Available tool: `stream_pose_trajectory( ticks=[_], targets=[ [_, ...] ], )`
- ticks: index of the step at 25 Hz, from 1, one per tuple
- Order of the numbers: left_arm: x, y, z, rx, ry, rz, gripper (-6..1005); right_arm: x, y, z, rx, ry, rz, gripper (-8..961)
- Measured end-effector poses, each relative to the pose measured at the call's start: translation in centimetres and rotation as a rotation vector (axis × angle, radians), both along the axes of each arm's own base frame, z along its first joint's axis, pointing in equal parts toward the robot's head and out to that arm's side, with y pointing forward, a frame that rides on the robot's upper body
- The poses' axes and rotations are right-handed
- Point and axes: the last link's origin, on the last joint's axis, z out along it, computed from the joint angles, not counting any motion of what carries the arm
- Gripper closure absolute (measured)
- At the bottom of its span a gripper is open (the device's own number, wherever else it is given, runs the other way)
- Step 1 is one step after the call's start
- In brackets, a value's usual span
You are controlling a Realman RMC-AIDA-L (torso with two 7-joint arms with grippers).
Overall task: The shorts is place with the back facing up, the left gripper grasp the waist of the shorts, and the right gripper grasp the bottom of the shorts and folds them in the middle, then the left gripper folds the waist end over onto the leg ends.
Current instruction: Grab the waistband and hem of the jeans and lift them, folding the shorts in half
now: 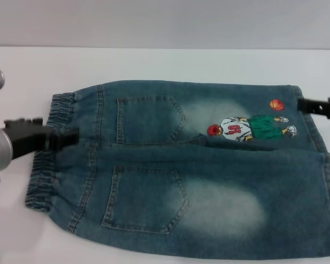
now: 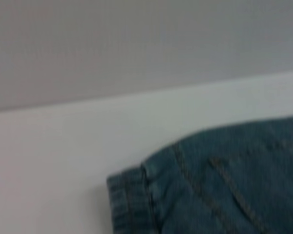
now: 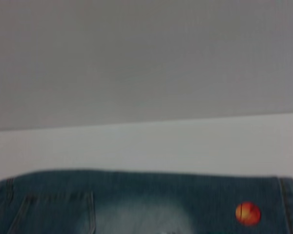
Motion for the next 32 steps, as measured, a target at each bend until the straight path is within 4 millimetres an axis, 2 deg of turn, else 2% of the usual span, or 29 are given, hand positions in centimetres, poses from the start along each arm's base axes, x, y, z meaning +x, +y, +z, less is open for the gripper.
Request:
stream_pose_trajectory(
  ticks=[5,13,22,27,32],
  targets=[
    [-0.4,-0.7,-0.3,-0.097,0.025,0.069,200,0.4,-0.8,1.1,-0.065,0.003,-0.043,236],
    [-0.8,-1.6,0.0,-0.2,0.057,0.162,200,1.5,-1.4,0.8,-0.115,-0.034,-0.111,236],
    [-1.2,-1.3,2.2,-0.209,0.098,0.278,201,0.6,-1.8,1.1,-0.095,0.001,-0.144,236],
    [-0.9,-1.2,2.3,-0.239,0.119,0.295,201,0.3,-2.5,1.3,-0.116,0.034,-0.204,236],
    [-1.4,-1.3,2.0,-0.226,0.141,0.311,201,0.4,-2.3,1.2,-0.128,0.037,-0.215,236]
  ],
)
